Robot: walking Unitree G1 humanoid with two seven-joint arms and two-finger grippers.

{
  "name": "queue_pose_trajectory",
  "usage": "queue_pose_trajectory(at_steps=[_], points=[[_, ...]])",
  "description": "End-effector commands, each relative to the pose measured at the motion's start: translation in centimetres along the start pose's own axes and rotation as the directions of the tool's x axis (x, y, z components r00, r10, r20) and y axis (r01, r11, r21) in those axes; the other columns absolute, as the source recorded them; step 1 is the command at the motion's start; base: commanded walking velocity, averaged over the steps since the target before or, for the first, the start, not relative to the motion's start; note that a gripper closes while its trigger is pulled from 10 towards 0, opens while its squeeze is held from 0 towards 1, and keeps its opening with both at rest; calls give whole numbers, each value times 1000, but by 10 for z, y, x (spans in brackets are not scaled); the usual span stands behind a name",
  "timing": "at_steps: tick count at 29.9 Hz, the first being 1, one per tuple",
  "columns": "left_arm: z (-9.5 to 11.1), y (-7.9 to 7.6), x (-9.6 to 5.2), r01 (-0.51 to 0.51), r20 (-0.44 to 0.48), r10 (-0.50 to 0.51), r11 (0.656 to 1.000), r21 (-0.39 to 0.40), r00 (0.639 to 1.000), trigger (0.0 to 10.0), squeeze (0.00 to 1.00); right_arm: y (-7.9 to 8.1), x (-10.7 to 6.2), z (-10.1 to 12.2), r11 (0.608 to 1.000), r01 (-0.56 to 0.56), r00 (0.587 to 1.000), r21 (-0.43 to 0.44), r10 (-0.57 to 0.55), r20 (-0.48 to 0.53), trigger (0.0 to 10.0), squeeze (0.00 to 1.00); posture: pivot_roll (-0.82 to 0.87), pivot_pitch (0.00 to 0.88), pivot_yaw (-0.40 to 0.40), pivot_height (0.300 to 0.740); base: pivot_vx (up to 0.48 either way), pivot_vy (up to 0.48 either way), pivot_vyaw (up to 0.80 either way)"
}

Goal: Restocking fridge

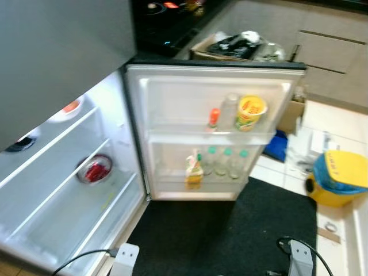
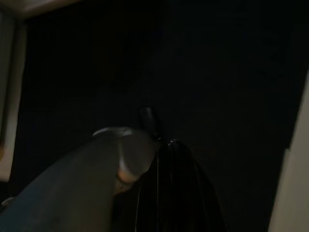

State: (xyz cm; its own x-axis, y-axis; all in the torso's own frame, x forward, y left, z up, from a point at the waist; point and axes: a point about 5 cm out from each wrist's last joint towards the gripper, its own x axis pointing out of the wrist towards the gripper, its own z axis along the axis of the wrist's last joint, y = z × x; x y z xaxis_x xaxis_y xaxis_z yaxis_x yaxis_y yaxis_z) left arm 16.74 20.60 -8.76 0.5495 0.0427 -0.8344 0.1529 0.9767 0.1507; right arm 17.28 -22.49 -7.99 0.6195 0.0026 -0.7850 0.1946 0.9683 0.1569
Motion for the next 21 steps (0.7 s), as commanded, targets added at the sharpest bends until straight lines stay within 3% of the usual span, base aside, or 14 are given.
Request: queue_pose_trajectory(at_steps=[1, 14, 21], points=[[-15, -4, -3, 11, -44, -12, 1000, -11, 999, 10000, 0, 4, 1, 0, 1000, -6, 1000, 0, 6, 4, 10000, 0, -80, 104, -18, 740, 0, 0, 0], [-13, -3, -2, 12, -41, -13, 1000, -22, 999, 10000, 0, 14, 3, 1, 999, -35, 999, -18, 36, 8, 10000, 0, -80, 104, -18, 740, 0, -412, 0], [-14, -3, -2, 6, -39, -6, 1000, -18, 999, 10000, 0, 14, 3, 0, 999, -38, 999, -24, 38, 5, 10000, 0, -81, 103, -15, 740, 0, 0, 0]])
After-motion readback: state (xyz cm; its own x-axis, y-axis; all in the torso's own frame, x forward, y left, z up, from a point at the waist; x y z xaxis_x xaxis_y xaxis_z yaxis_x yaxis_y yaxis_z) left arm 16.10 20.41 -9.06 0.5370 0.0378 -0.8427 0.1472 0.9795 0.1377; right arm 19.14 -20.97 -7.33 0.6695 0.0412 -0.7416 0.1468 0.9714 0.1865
